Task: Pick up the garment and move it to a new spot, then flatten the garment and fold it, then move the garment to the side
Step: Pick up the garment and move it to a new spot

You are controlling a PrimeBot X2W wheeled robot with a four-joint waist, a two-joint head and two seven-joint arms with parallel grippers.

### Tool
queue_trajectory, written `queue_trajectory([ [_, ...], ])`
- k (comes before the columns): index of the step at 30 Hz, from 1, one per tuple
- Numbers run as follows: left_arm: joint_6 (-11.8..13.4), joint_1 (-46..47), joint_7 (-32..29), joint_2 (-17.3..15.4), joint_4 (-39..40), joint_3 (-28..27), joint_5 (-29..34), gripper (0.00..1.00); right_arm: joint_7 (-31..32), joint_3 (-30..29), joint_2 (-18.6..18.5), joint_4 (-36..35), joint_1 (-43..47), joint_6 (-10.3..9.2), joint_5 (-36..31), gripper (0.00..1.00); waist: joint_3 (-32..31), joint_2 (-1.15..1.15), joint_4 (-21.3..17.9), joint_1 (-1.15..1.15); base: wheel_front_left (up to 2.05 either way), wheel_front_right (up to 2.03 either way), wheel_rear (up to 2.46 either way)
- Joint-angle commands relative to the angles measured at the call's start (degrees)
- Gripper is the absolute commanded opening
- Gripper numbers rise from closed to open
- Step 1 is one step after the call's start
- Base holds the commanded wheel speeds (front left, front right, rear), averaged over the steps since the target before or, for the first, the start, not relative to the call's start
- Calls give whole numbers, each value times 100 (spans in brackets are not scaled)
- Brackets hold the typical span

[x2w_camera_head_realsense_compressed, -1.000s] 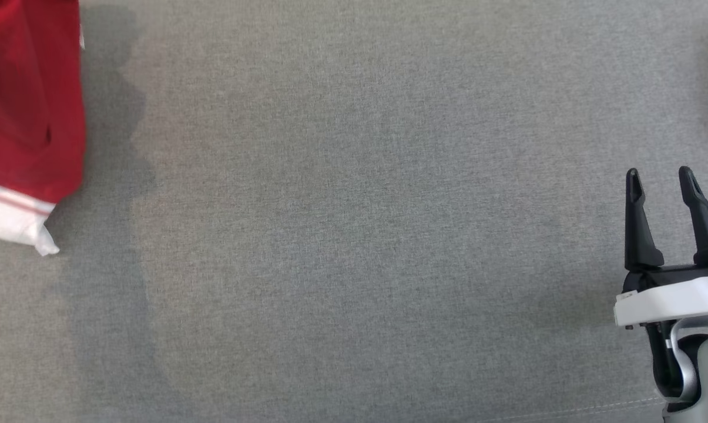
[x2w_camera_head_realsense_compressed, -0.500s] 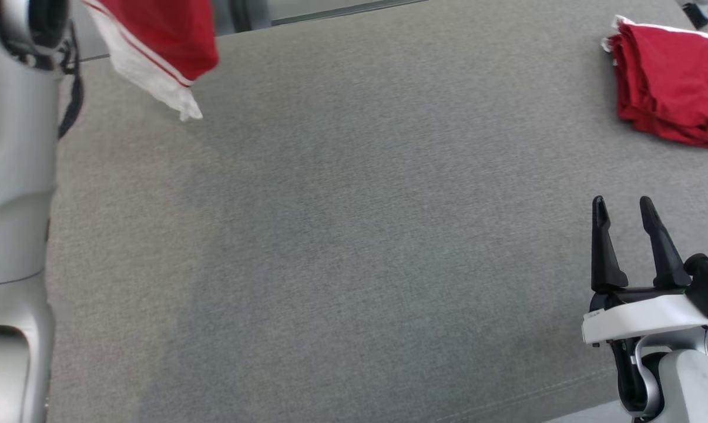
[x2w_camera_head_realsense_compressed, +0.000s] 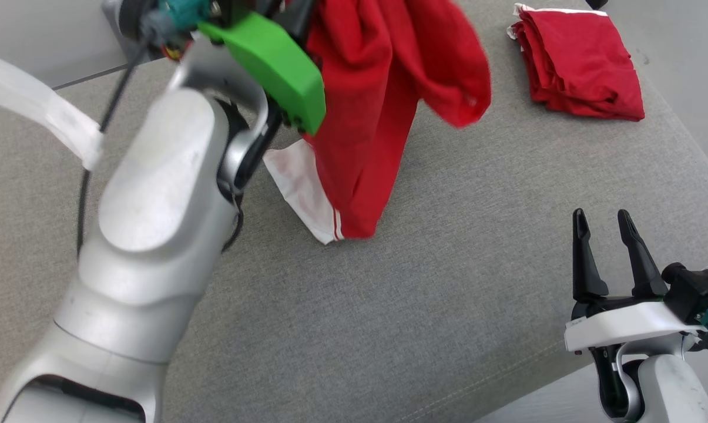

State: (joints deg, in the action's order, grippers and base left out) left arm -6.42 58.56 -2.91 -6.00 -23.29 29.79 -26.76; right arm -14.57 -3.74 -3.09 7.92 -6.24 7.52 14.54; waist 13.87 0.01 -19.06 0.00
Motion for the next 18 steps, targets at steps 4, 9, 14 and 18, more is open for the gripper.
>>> queue_trajectory([
  [4, 127, -942, 220, 52, -292, 190, -64, 0, -55, 54, 9, 72, -83, -7, 64, 100, 6, -1, 79, 0, 0, 0, 0],
  [9, 97, -1607, 350, 34, -569, 638, 136, 100, -59, 139, 13, 121, -94, -7, 49, 100, -17, -1, 218, 0, 0, 0, 0],
  [14, 223, -1811, 801, -6, -549, 552, 95, 100, -62, 154, 15, 154, -29, -7, -10, 100, -220, -1, 396, 0, 0, 0, 0],
  [18, 372, -1933, 1211, -150, -425, 328, 29, 100, -63, 108, 12, 115, 97, -7, -52, 100, -419, -1, 616, 0, 0, 0, 0],
])
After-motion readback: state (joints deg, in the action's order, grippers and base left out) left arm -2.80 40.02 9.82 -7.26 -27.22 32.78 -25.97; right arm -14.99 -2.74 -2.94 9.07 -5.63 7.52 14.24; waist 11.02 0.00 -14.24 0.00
